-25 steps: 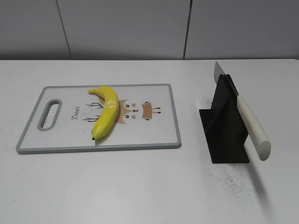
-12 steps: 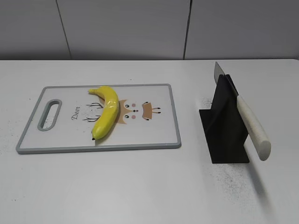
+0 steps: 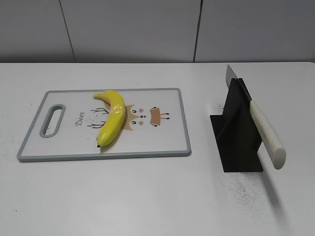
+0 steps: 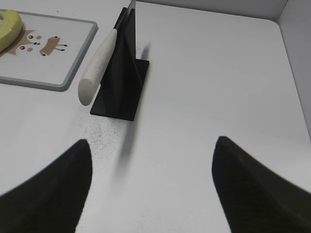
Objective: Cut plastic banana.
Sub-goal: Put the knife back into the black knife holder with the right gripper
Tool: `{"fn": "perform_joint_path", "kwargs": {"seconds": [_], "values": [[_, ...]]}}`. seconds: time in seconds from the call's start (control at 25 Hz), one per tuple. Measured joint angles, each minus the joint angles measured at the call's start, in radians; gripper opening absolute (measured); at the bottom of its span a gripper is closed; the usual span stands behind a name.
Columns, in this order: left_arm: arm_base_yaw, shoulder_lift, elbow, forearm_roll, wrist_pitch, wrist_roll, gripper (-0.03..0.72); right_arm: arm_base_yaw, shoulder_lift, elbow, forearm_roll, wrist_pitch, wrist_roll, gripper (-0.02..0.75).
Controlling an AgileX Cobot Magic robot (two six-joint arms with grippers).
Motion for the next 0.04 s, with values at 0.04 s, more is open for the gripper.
{"fn": "perform_joint_path", "kwargs": {"seconds": [0.04], "values": [[0.000,0.000,0.000,0.000,0.000,0.000,0.585,0.000,0.000,0.000,0.000,0.000,0.000,0.580]]}}
